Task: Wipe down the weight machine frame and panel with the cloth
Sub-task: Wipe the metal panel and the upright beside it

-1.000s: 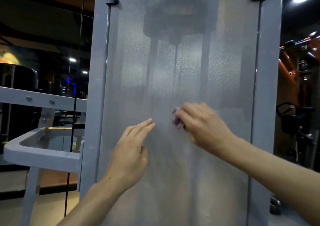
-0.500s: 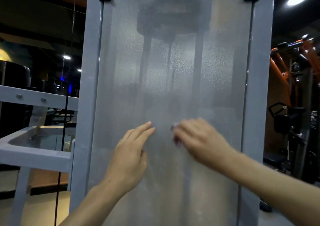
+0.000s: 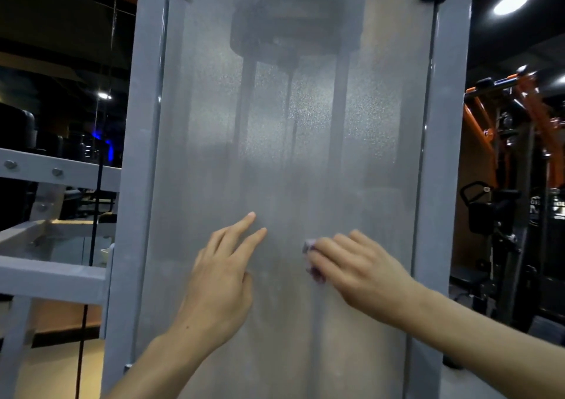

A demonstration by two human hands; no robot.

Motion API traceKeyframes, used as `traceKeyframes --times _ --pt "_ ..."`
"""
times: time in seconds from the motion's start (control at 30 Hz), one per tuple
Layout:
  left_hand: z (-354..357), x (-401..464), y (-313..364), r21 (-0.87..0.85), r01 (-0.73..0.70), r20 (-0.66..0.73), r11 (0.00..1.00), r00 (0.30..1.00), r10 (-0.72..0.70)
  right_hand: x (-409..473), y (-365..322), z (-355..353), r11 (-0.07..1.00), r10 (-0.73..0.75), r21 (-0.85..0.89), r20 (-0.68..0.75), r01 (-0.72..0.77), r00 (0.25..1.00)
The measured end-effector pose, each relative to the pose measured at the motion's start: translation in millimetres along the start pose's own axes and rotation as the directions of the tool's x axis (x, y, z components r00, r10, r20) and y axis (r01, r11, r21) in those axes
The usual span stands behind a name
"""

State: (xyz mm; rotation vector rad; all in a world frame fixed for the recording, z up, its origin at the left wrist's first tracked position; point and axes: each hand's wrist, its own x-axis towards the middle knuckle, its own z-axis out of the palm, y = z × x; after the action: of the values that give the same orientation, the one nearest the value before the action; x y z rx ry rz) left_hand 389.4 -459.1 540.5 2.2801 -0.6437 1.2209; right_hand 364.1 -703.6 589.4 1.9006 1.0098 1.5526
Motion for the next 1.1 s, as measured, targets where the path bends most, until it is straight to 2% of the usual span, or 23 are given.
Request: traceKeyframes --times 0.1,0.17,0.23,0.3,0.37,0.47,0.53,0.6,0.7,0.73,0.8,0.9,0.97,1.03,1.1 --pt "1 -1 0 0.009 0.003 -0.002 1.000 1.000 -0.003 3 20 -6 0.997 -0.076 -0.019 0.037 0.077 0.996" --pt "1 -1 2 0.006 0.014 -0.006 1.000 1.000 -0.014 19 51 -10 0.997 0.015 -0.079 -0.004 -0.015 1.000" --pt "0 -2 6 -0.002 0.042 -0.011 0.999 0.999 -0.042 33 79 -17 0.976 0.171 -0.123 -0.057 -0.177 0.984" --pt "-2 -2 9 -0.003 0.050 -0.014 0.999 0.999 -0.050 31 75 -17 0.967 0.220 -0.111 -0.086 -0.229 0.972" --pt "-3 -2 11 -0.006 0.044 -0.011 0.999 0.999 -0.044 13 46 -12 0.988 0.141 -0.054 -0.034 -0.143 0.989" --pt "-3 -1 12 -0.004 0.059 -0.003 0.998 0.998 -0.059 -20 2 -7 0.997 -0.072 0.014 0.069 0.071 0.995" --pt "0 -1 14 0.004 0.064 -0.009 0.998 0.998 -0.064 -20 16 -9 0.993 -0.121 0.002 0.102 0.121 0.987" --pt "2 -1 15 0.004 0.066 -0.019 0.998 0.998 -0.066 -1 50 -15 0.998 -0.033 -0.057 0.073 0.038 0.997" --pt "2 1 15 0.003 0.079 -0.026 0.997 0.996 -0.079 27 94 -29 0.968 0.222 -0.118 -0.016 -0.223 0.975" --pt "2 1 16 0.006 0.083 -0.028 0.997 0.996 -0.083 27 93 -29 0.958 0.262 -0.114 -0.018 -0.262 0.965" --pt "2 1 18 0.012 0.091 -0.024 0.996 0.996 -0.091 10 68 -22 0.973 0.215 -0.089 0.026 -0.212 0.976" --pt "3 1 21 0.016 0.104 -0.025 0.994 0.994 -0.104 -33 17 -15 1.000 -0.019 0.002 0.133 0.019 0.991" --pt "4 1 23 0.021 0.094 -0.022 0.995 0.995 -0.094 -42 19 -16 0.994 -0.113 0.012 0.179 0.113 0.977" --pt "4 2 26 0.037 0.063 -0.021 0.997 0.998 -0.062 -29 47 -20 0.996 -0.084 -0.022 0.160 0.089 0.984" --pt "5 5 31 0.050 0.016 -0.016 0.999 1.000 -0.015 -8 82 -29 0.994 0.076 -0.080 0.104 -0.067 0.992"
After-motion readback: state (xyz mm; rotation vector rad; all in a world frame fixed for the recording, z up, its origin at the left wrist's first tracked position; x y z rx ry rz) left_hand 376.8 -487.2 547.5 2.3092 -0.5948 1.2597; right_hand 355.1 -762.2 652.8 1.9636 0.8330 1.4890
